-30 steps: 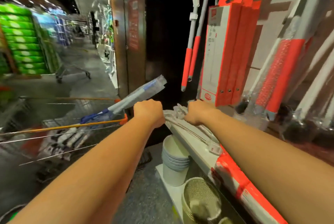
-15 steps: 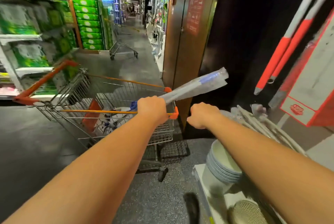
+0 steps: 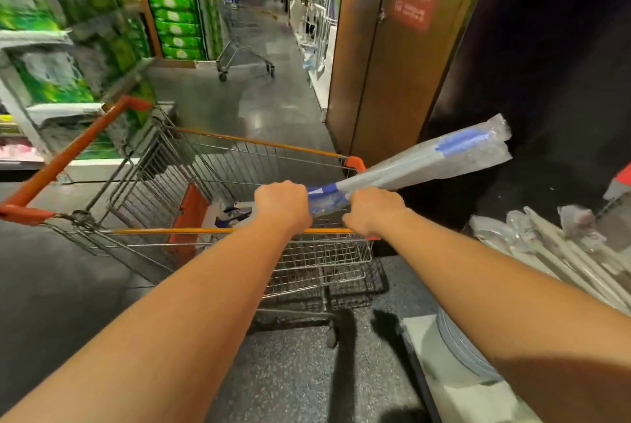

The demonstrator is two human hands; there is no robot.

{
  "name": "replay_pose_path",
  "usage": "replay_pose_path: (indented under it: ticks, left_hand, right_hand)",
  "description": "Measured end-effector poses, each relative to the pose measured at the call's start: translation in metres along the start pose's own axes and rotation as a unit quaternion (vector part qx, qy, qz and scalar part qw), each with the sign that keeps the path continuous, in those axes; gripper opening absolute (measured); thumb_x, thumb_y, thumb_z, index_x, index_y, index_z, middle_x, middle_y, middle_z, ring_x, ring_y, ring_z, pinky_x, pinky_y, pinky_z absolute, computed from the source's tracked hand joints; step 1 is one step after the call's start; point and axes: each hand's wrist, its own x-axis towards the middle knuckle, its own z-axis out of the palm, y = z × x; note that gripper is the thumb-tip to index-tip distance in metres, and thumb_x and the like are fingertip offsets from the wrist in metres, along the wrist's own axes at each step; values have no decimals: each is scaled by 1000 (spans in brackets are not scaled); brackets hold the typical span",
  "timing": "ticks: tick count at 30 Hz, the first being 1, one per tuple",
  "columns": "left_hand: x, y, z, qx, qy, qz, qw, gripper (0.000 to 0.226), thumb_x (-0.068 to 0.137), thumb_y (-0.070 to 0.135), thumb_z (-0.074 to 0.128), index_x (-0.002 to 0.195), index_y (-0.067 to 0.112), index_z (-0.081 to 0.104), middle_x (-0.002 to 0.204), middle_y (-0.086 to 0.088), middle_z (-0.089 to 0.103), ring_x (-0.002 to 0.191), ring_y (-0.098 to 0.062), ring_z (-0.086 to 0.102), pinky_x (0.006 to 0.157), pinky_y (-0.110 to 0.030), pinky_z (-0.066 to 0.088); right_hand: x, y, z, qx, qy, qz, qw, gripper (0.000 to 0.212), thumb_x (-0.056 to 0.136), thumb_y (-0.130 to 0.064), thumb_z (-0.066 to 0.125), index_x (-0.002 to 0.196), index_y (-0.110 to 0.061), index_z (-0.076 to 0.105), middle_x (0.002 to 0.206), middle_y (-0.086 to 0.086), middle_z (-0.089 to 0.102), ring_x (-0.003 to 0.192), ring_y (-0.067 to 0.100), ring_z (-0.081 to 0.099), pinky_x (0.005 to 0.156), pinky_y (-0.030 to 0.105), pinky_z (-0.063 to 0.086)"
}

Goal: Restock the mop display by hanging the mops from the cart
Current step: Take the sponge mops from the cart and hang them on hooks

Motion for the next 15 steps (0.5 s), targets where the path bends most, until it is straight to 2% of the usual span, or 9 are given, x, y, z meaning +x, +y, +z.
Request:
replay_pose_path:
  ticks: [2,5,8,15]
  left_hand:
    - [23,-5,7,-3,0,-5,1000,33,94,40,52,112,15,62,109,-4,66,101,-26,64,71,-32,38]
    - [61,-12,18,7,-7,-15,1000,29,93,35,52,111,17,64,108,-5,67,101,-27,64,70,-31,38]
    - [106,-18,28,7,-18,-42,999,28,93,35,53,110,16,64,109,-5,67,101,-27,64,70,-32,38]
    - [194,-18,61,-18,-53,-122,991,28,93,36,53,109,16,65,110,-5,67,100,-26,65,69,-32,38]
  right_hand:
    - [28,2,1,-10,-8,-9,1000,30,95,-31,46,117,-15,58,113,7,62,90,25,55,74,31,44]
    - [74,7,2,-13,-12,-18,1000,32,94,-28,45,120,-13,57,121,10,59,105,30,58,79,35,46]
    - [125,12,3,-22,-14,-48,998,28,93,-25,48,116,-12,59,121,11,60,106,31,59,74,33,40]
    - [241,14,13,-30,-21,-137,990,31,93,-31,48,114,-11,61,121,12,62,109,32,59,74,33,40]
